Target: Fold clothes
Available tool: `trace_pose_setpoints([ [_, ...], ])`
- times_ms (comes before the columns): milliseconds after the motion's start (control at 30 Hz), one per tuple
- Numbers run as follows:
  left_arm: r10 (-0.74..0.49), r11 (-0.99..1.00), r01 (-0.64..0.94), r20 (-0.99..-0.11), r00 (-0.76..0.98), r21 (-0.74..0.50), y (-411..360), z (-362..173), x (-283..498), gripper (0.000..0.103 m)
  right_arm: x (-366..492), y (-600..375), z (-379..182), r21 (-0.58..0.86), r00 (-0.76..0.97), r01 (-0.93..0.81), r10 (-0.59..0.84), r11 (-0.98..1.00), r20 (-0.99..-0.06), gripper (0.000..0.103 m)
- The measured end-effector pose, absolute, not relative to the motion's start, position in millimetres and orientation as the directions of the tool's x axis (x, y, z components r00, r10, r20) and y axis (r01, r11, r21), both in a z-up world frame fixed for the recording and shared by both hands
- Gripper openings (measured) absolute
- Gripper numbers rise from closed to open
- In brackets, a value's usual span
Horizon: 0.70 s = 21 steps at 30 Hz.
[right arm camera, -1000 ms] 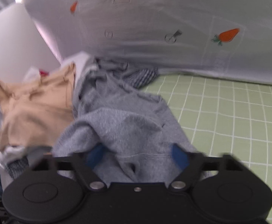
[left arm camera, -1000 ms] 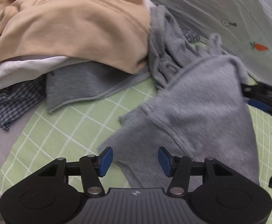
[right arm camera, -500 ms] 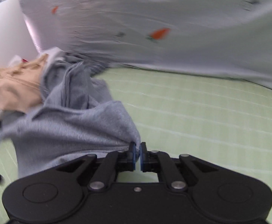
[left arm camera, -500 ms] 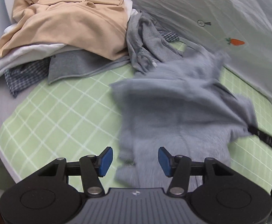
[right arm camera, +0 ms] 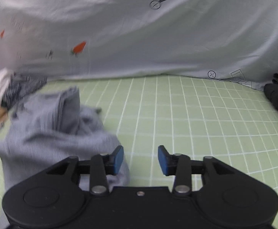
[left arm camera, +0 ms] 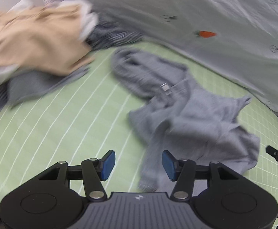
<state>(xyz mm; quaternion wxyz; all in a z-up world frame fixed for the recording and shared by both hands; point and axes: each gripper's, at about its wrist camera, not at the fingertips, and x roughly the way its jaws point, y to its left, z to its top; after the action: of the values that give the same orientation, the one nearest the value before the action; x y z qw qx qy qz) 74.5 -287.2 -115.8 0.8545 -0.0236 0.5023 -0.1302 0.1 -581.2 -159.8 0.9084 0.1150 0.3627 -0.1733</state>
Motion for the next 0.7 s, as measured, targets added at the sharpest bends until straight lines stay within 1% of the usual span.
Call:
trace_pose_setpoints([
  [67,-0.273,0.954,0.239,-0.848,0.454,-0.178,-308.9,-114.1,90.3,0.055,13.4,-581.4,-157.1,0.109,0.684,0.391,-0.209,0.914,-0.699,0.045],
  [167,-0.300,0.938,0.296,-0.849,0.435,-0.180,-330.9,-116.7,116.5,0.056,33.4,-570.2,-157.0,0.105,0.693,0.335,-0.169,0.936,-0.700,0.046],
  [233,-0.315,0.921,0.351,-0.853,0.415,-0.170,-345.8,-118.5,130.2,0.062,53.8,-561.0,-161.1,0.114,0.692,0.282,-0.119,0.953,-0.712,0.046],
  [333,-0.319,0.897,0.420,-0.857,0.405,-0.135,-366.2,-124.6,148.8,0.066,82.9,-546.2,-175.8,0.117,0.664,0.184,-0.036,0.976,-0.747,0.045],
  [433,-0.327,0.869,0.476,-0.877,0.351,-0.133,-383.5,-139.0,164.3,0.067,106.1,-533.3,-195.3,0.115,0.613,0.068,0.049,0.991,-0.788,0.045],
  [467,-0.324,0.862,0.489,-0.888,0.326,-0.135,-388.6,-145.1,168.1,0.067,111.0,-528.6,-201.8,0.101,0.595,0.044,0.056,0.994,-0.801,0.045],
  [500,-0.320,0.856,0.499,-0.896,0.308,-0.134,-392.7,-150.4,169.8,0.066,113.8,-524.4,-206.4,0.080,0.587,0.030,0.047,0.996,-0.808,0.043],
  [533,-0.321,0.851,0.507,-0.898,0.303,-0.133,-395.2,-154.0,169.0,0.057,113.5,-520.7,-207.7,0.067,0.590,0.018,0.043,0.998,-0.806,0.036],
  [567,-0.333,0.844,0.517,-0.893,0.304,-0.139,-396.4,-156.1,166.8,0.046,112.2,-520.5,-207.8,0.076,0.599,0.011,0.054,0.997,-0.799,0.020],
  [600,-0.352,0.836,0.527,-0.887,0.299,-0.154,-396.4,-157.4,164.1,0.013,110.9,-520.7,-207.7,0.087,0.609,0.004,0.066,0.996,-0.791,0.012],
  [633,-0.359,0.836,0.525,-0.884,0.298,-0.162,-395.4,-157.8,161.5,0.007,107.7,-520.9,-206.4,0.090,0.624,0.013,0.062,0.996,-0.779,0.011],
  [700,-0.350,0.848,0.509,-0.875,0.334,-0.145,-391.7,-152.1,155.0,0.007,98.4,-521.0,-202.2,0.063,0.649,0.035,0.025,0.997,-0.760,0.008],
])
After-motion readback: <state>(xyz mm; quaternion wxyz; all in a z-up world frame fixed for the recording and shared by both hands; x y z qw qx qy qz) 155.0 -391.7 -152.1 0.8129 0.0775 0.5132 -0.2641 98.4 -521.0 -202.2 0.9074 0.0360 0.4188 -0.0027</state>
